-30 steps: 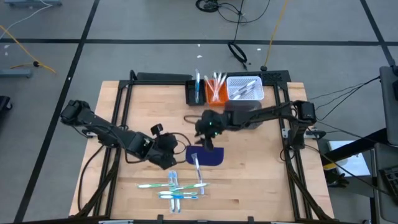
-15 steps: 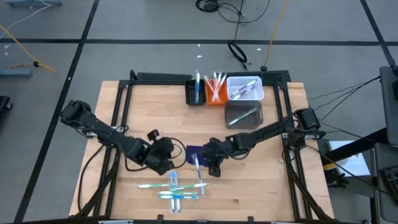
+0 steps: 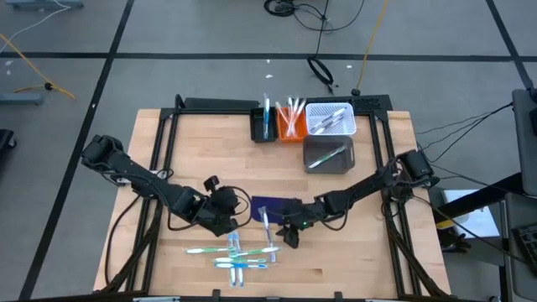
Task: Pick & Place Toothbrushes
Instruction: Put the purple toothbrush into the white bin
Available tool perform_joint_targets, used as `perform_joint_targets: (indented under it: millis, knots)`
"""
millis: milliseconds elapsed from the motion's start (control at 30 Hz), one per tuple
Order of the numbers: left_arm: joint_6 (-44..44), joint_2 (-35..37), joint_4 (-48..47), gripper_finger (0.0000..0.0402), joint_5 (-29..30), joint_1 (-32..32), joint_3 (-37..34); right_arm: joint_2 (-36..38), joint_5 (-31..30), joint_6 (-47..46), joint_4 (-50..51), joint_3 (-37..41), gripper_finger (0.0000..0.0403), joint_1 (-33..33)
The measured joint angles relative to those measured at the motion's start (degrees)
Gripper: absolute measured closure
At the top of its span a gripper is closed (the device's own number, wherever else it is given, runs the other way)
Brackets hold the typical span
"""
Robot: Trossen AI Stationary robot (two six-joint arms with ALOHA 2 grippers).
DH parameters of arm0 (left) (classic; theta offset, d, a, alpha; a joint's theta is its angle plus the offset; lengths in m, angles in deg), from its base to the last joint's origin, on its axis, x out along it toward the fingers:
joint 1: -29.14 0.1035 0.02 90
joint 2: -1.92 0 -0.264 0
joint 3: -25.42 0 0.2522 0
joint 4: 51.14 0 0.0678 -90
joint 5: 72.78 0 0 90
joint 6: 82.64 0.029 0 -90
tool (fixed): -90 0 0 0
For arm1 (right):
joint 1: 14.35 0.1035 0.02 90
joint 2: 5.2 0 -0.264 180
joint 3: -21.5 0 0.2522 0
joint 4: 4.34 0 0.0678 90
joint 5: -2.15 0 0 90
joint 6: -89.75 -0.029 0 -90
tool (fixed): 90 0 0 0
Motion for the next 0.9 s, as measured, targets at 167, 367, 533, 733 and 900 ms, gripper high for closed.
perform_joint_targets:
  millis: [167,367,533,733,900]
  knots:
    - [0.7,0.0,0.8,0.0284,0.0,0.0,0.0,-0.1,-1.4,-1.9,-1.3,0.1,0.0222,1.6]
    - [1.0,0.0,1.9,0.0284,0.0,0.0,0.0,-4.6,-1.9,-4.5,-6.1,-0.2,0.0222,2.1]
    - [1.1,0.0,1.9,0.0284,0.0,0.0,0.0,-8.4,-0.2,-5.1,-9.3,-2.2,0.0222,2.1]
    - [1.1,0.0,2.0,0.0284,0.0,0.0,0.0,-9.8,-1.3,-5.3,-8.2,-4.5,0.0223,1.8]
    - [1.4,0.0,2.0,0.0284,0.0,0.0,0.0,-12.4,-2.9,-6.6,-7.2,-6.8,0.0230,1.6]
